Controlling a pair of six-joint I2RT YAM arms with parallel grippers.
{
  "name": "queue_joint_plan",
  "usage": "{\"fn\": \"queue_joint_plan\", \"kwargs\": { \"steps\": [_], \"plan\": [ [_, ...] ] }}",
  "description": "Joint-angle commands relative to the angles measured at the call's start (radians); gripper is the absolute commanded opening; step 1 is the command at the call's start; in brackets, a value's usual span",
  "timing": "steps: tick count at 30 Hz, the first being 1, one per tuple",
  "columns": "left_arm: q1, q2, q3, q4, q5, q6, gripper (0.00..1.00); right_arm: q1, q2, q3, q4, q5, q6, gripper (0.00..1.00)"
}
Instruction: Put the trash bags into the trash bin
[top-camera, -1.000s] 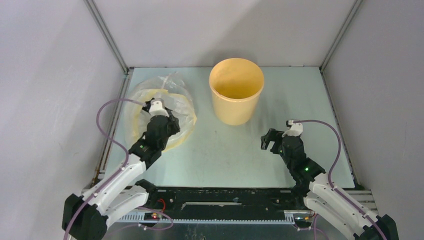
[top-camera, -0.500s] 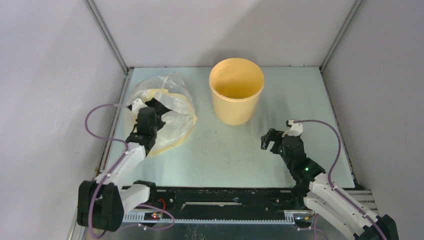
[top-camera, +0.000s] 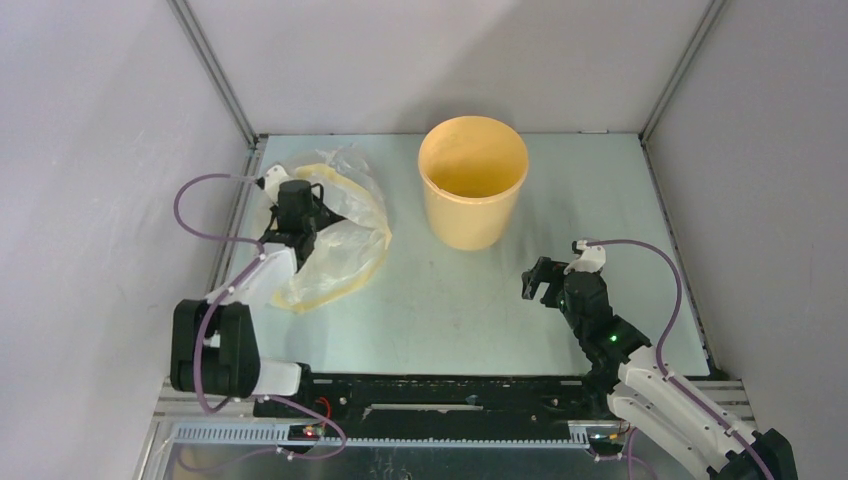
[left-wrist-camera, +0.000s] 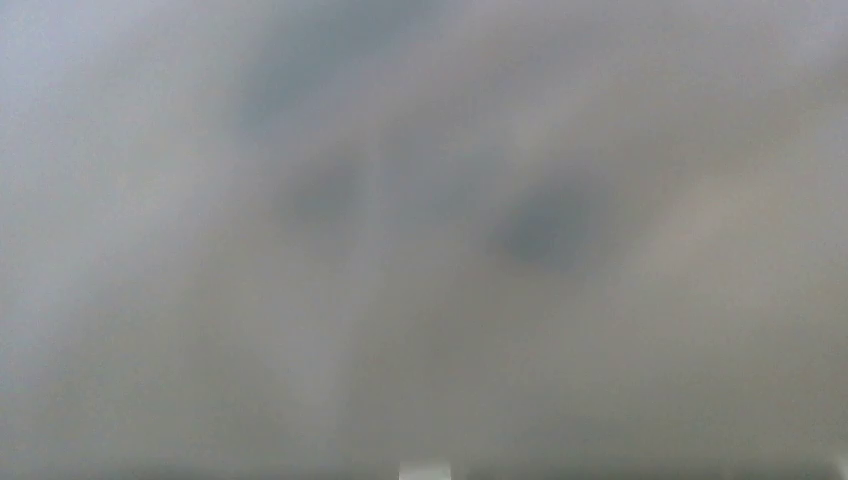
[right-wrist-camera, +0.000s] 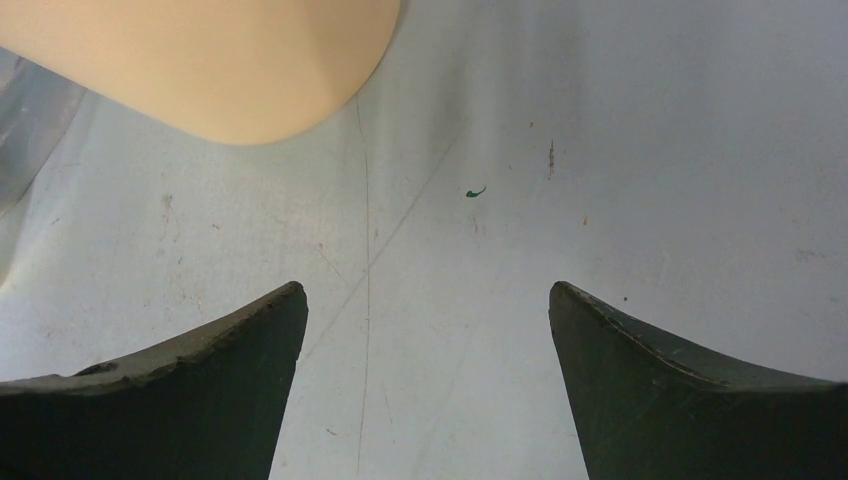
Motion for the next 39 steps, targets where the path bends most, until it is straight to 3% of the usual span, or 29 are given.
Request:
{"fn": "queue_joint_plan", "kwargs": {
  "steps": [1,3,7,13,19,20,24,25,39],
  "plan": [
    [0.028,0.092,0.082,0.001,-0.004,0.033,0.26,0.006,0.008,0.008,0.047,-0.001,-0.013,0.93],
    [0.037,0.138,0.111,-0.002,0.002,0.04,0.31,0.006,0.011,0.008,0.049,-0.004,-0.014,0.93],
    [0.053,0.209,0.173,-0.049,0.016,0.046,0.51,0.006,0.011,0.008,0.05,-0.007,-0.016,0.93],
    [0.056,0.272,0.206,-0.087,0.039,0.029,0.62,0.006,0.02,0.01,0.055,-0.005,-0.017,0.92],
    [0.058,0.323,0.227,-0.099,0.075,0.017,0.46,0.006,0.021,0.011,0.052,-0.005,-0.016,0.92],
    [0.058,0.325,0.231,-0.107,0.069,0.014,0.41,0.006,0.021,0.011,0.05,-0.004,-0.016,0.92],
    [0.058,0.276,0.23,-0.124,0.058,0.027,0.03,0.006,0.026,0.011,0.055,-0.012,-0.018,0.92],
    [0.057,0.253,0.228,-0.131,0.056,0.034,0.0,0.007,0.03,0.012,0.057,-0.014,-0.02,0.92],
    [-0.019,-0.175,0.164,-0.216,0.066,-0.014,0.0,0.007,0.034,0.016,0.052,-0.017,-0.016,0.92]
  ]
}}
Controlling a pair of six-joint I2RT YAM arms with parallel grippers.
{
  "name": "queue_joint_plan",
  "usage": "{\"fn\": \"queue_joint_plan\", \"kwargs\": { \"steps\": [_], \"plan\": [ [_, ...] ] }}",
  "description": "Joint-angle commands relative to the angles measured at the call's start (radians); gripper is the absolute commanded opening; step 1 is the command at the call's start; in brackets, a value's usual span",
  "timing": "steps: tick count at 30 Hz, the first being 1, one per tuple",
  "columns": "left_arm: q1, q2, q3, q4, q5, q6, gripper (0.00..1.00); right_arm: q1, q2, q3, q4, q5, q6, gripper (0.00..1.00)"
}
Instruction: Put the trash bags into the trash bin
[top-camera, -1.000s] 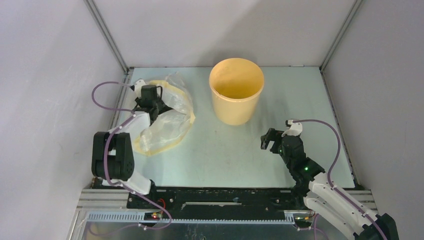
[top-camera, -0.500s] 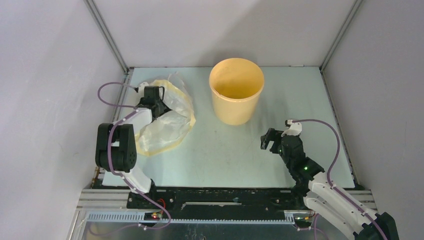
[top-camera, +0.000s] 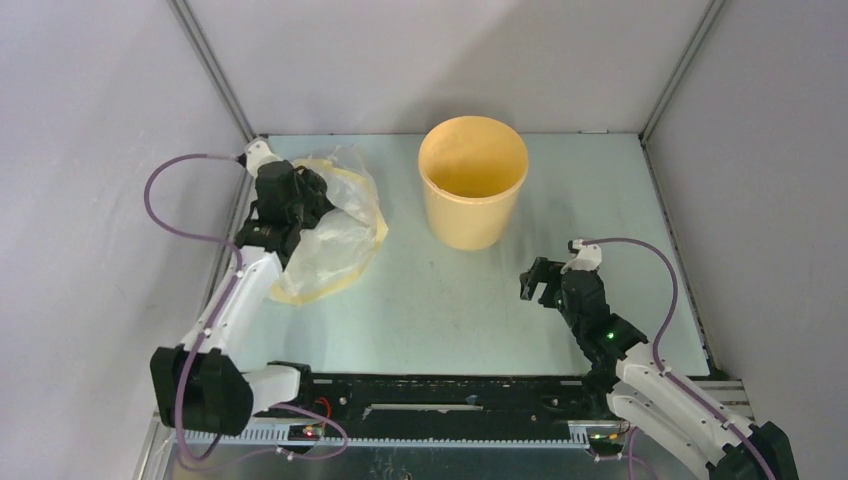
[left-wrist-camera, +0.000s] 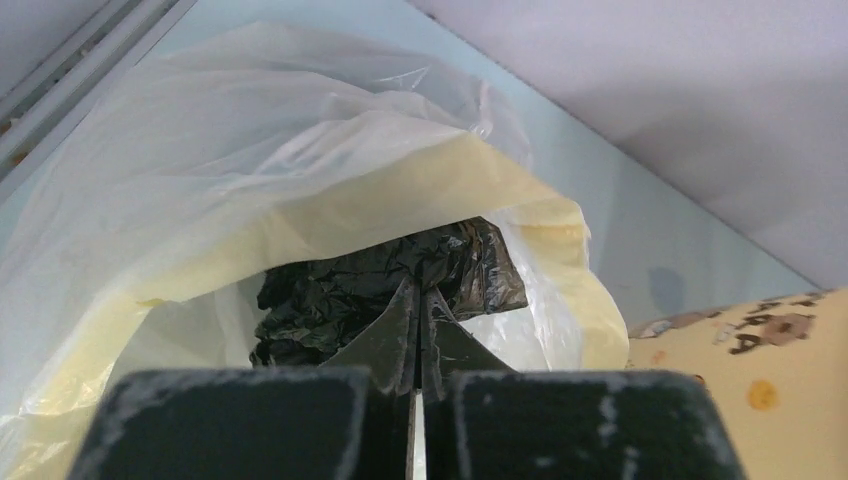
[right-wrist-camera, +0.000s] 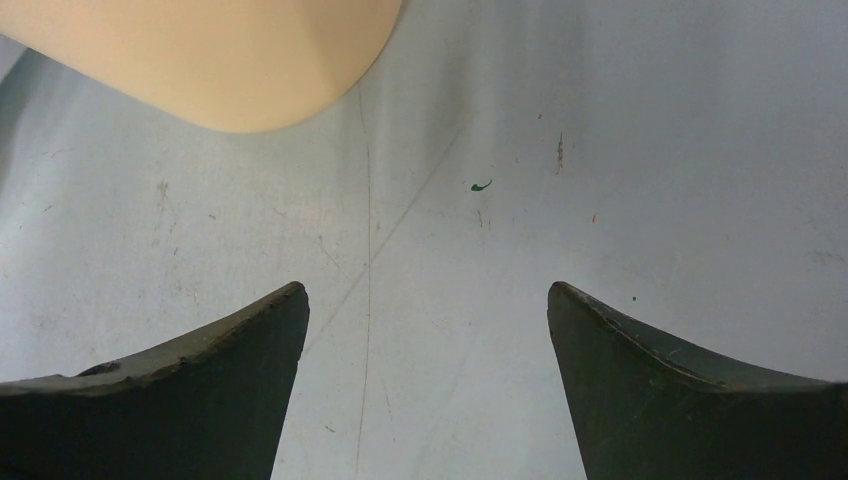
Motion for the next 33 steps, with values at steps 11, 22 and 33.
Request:
{"fn": "queue_joint_plan", "kwargs": {
  "steps": [11,22,33],
  "plan": [
    [-0.012,-0.284,-0.034,-0.06,0.038,-0.029,0.01,0.006,-0.003,0.016,0.032,0.003,-0.009,0.92],
    [-0.012,-0.309,0.139,-0.054,0.102,-0.021,0.02,0.006,-0.001,0.016,0.034,0.003,-0.01,0.92],
    [-0.014,-0.102,-0.171,0.142,0.305,-0.163,0.0,0.007,-0.005,0.016,0.032,-0.003,-0.011,0.92]
  ]
}}
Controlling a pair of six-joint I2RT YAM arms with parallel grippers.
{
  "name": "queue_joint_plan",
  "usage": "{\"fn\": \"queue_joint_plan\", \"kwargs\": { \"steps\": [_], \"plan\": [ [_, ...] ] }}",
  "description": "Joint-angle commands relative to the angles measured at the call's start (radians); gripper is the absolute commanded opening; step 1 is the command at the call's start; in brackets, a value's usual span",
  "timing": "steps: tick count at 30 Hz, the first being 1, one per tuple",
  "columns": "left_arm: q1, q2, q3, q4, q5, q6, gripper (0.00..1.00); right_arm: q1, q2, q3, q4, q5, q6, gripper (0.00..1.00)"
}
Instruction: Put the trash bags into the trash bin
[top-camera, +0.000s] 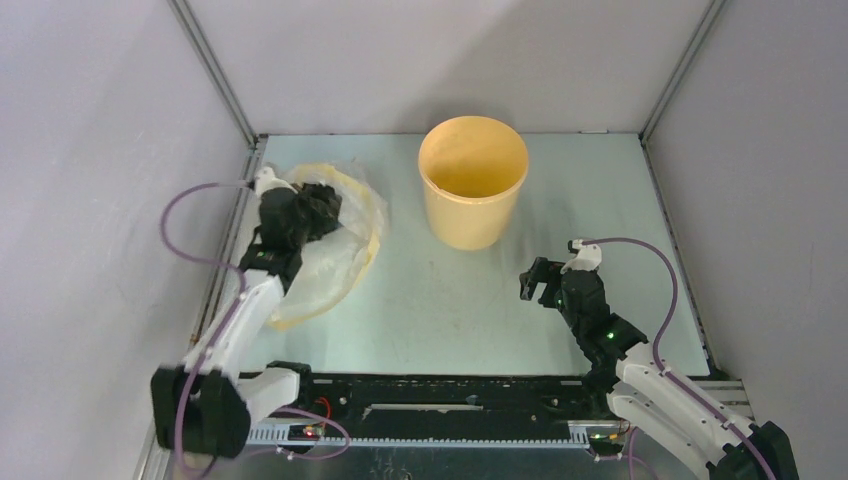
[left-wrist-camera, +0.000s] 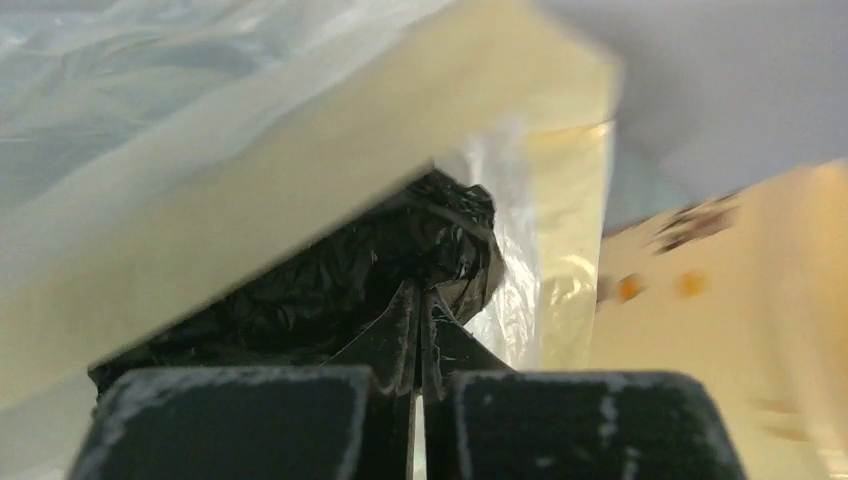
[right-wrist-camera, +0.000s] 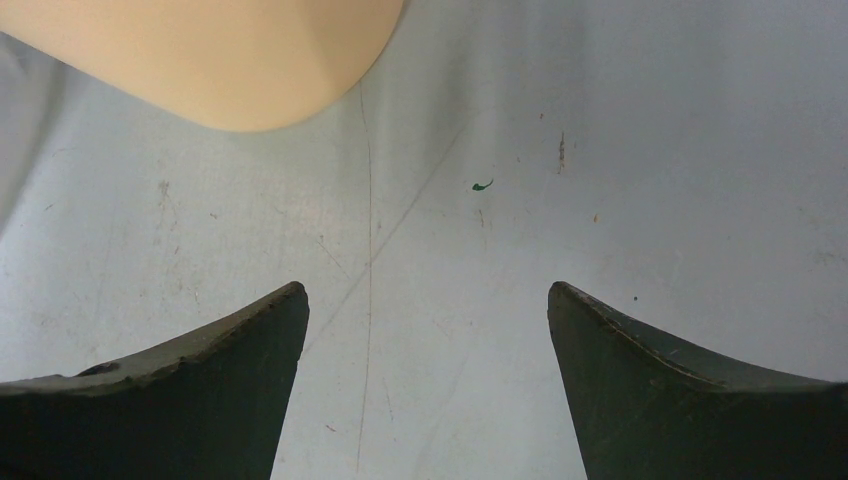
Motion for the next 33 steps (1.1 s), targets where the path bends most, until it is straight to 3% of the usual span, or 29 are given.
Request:
{"fn": "queue_joint_plan", "kwargs": {
  "steps": [1,3,8,12,16,18,21,27,33],
  "plan": [
    [-0.004,0.122,0.07,0.006,0.154,-0.022,0.0,0.007,-0.006,0.016,0.031,-0.003,-0.01,0.92],
    [-0.017,0.114,0.196,-0.091,0.152,0.021,0.0,0.006,-0.007,0.016,0.031,-0.004,-0.012,0.92],
    [-0.083,0.006,0.427,-0.26,-0.001,0.139,0.0,0.006,-0.017,0.016,0.024,-0.003,-0.012,0.93],
    [-0.09,-0.088,0.334,-0.237,-0.02,0.119,0.0,0.007,-0.039,0.017,0.026,-0.044,-0.034,0.93],
    [-0.09,-0.078,0.187,-0.2,0.031,0.114,0.0,0.027,-0.084,0.016,0.053,-0.143,-0.091,0.92],
    [-0.091,-0.052,0.171,-0.201,0.085,0.126,0.01,0.056,-0.109,0.035,0.068,-0.206,-0.12,0.87],
    [-0.095,-0.049,0.187,-0.218,0.1,0.145,0.03,0.143,-0.113,0.085,0.078,-0.226,-0.143,0.88],
    [-0.095,-0.063,0.207,-0.23,0.096,0.142,0.04,0.358,0.046,0.267,0.136,-0.247,-0.173,0.88],
    [-0.096,-0.089,0.209,-0.232,0.227,0.116,0.05,0.528,0.297,0.499,0.169,-0.143,-0.256,0.83]
  ]
}}
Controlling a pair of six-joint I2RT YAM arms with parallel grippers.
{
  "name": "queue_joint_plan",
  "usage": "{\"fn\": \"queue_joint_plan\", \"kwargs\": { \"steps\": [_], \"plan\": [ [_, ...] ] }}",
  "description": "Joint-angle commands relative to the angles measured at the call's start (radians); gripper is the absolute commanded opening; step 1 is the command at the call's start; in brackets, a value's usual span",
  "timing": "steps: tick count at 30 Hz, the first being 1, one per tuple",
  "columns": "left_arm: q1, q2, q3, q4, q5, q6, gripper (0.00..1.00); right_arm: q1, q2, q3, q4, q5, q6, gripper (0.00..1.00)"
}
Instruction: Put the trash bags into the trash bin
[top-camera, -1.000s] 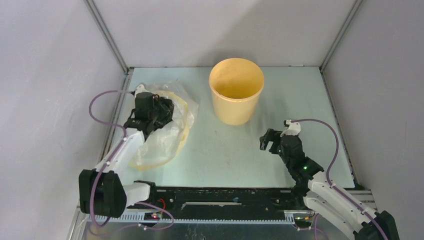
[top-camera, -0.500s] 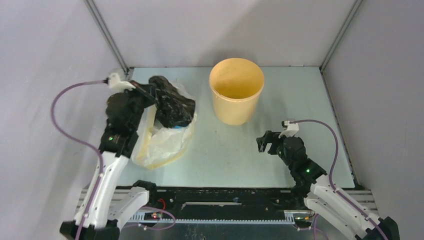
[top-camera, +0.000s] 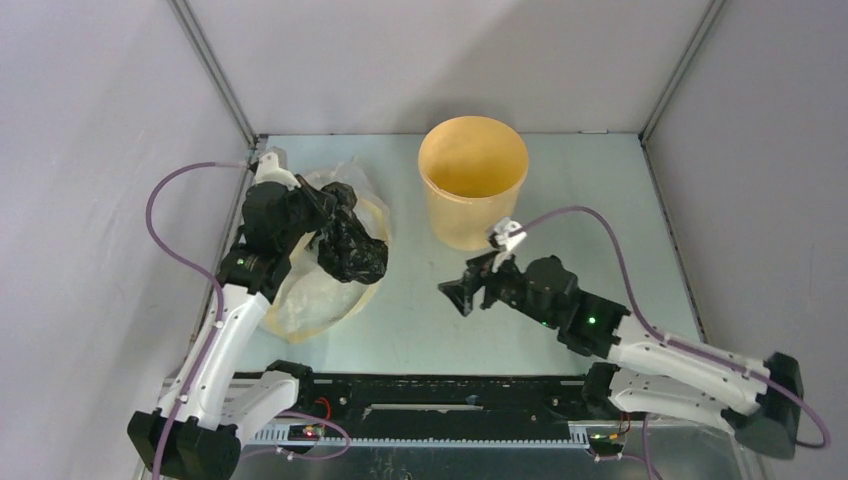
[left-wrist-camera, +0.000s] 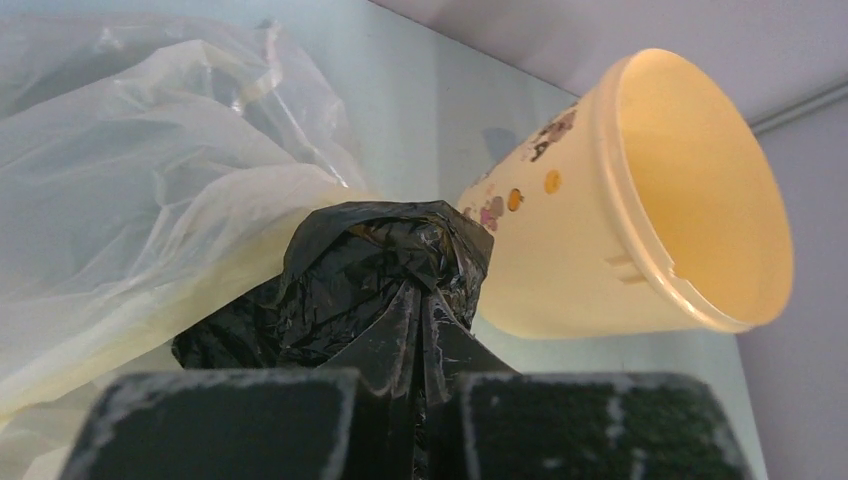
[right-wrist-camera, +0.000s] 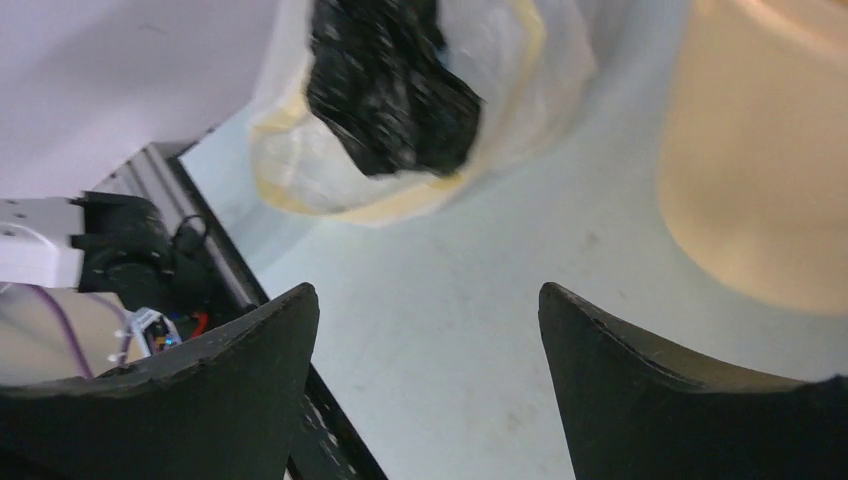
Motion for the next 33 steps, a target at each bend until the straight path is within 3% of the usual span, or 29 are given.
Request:
{"fn": "queue_joint_plan", "kwargs": {
  "steps": [1,10,25,28,31,33],
  "plan": [
    [-0.006,-0.035,0.051,0.017,0.127,-0.008,0.05,0.078,0.168,0.174,0.092,0.047,-0.078,0.83],
    [-0.005,-0.063,0.118,-0.057,0.233,0.016,0.06,0.085,0.516,0.435,0.118,-0.018,-0.072,0.87],
    [-0.004,-0.091,0.183,-0.082,0.333,-0.005,0.07,0.092,0.673,0.605,0.132,-0.158,-0.085,0.89],
    [-0.004,-0.085,0.189,-0.073,0.382,-0.02,0.07,0.093,0.705,0.652,0.117,-0.132,-0.079,0.86],
    [-0.004,-0.081,0.2,-0.05,0.472,-0.047,0.07,0.088,0.719,0.69,0.111,-0.115,-0.063,0.72],
    [-0.004,-0.081,0.207,-0.022,0.549,-0.076,0.07,0.086,0.706,0.692,0.124,-0.115,-0.054,0.69]
  ]
}}
